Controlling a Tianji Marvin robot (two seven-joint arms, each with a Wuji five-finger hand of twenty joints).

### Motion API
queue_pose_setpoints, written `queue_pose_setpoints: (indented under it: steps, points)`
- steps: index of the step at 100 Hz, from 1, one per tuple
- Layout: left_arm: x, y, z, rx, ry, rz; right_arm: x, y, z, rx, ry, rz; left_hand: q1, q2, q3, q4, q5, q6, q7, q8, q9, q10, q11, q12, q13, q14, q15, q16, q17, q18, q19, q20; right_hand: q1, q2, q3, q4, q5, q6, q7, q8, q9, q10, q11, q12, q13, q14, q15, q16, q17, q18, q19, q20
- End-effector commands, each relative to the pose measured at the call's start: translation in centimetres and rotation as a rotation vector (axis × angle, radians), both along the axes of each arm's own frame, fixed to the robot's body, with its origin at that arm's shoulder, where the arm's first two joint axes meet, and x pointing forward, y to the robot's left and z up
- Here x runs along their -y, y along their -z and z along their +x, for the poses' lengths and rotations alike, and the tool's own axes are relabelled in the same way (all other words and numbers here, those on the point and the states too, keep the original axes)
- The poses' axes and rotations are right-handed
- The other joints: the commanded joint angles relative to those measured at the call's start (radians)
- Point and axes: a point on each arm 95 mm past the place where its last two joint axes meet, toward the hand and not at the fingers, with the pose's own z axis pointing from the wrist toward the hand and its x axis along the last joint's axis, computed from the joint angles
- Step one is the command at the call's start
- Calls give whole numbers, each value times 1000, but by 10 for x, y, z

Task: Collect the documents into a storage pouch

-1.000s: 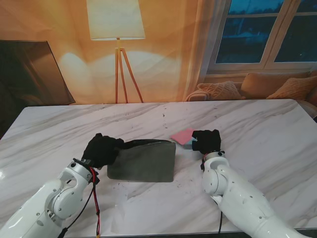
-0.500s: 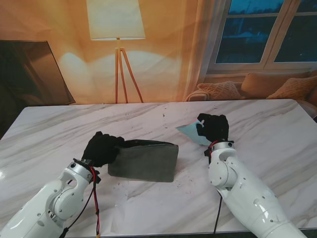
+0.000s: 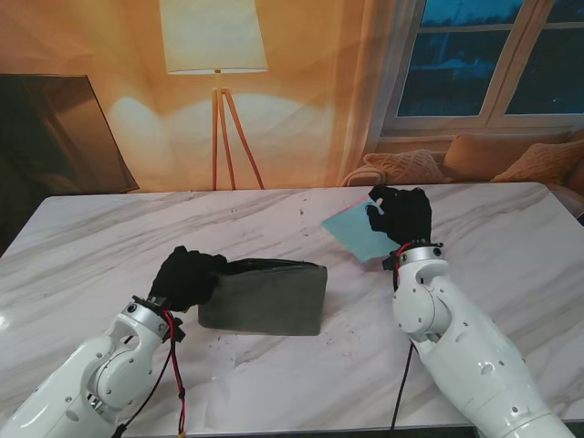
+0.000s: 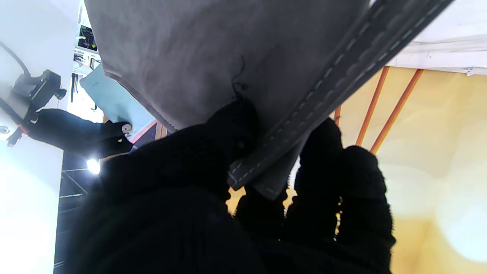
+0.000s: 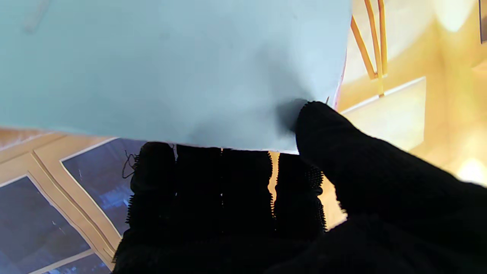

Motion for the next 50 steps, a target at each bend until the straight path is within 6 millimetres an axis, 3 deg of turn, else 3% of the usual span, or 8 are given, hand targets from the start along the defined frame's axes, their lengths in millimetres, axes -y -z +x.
queue_pose_setpoints:
  steps: [1,28,50]
  points:
    - [3,1,-2,-15,7,-9,-1,-16,-2,31,-12,15,39,13,-2,-34,41,-30,32,32,9,-41,1,4,0,24,8,7,-36,-52,-33,-17,32,34,34,-6,94,-64,100,50,47,22,32,15,19,-5,27,7,0,2,24,18]
    - [8,3,-2,-39,2,-53,-10,-40,-22,73,-68,159,51,27,-9,-37,50,-37,29,49,-4,-38,-9,2,-5,24,-5,5,-44,-52,-37,-21,38,37,30,-4,96,-64,98,57,44,19,31,19,15,-10,24,3,-4,-2,17,14]
    - [12,4,-1,-64,-6,-111,-23,-59,-42,112,-142,267,110,94,-116,-21,51,-45,21,149,-19,-27,-35,16,-12,19,-20,9,-46,-53,-38,-29,39,38,30,-3,99,-64,95,60,45,17,30,21,16,-13,22,1,-4,-2,17,13]
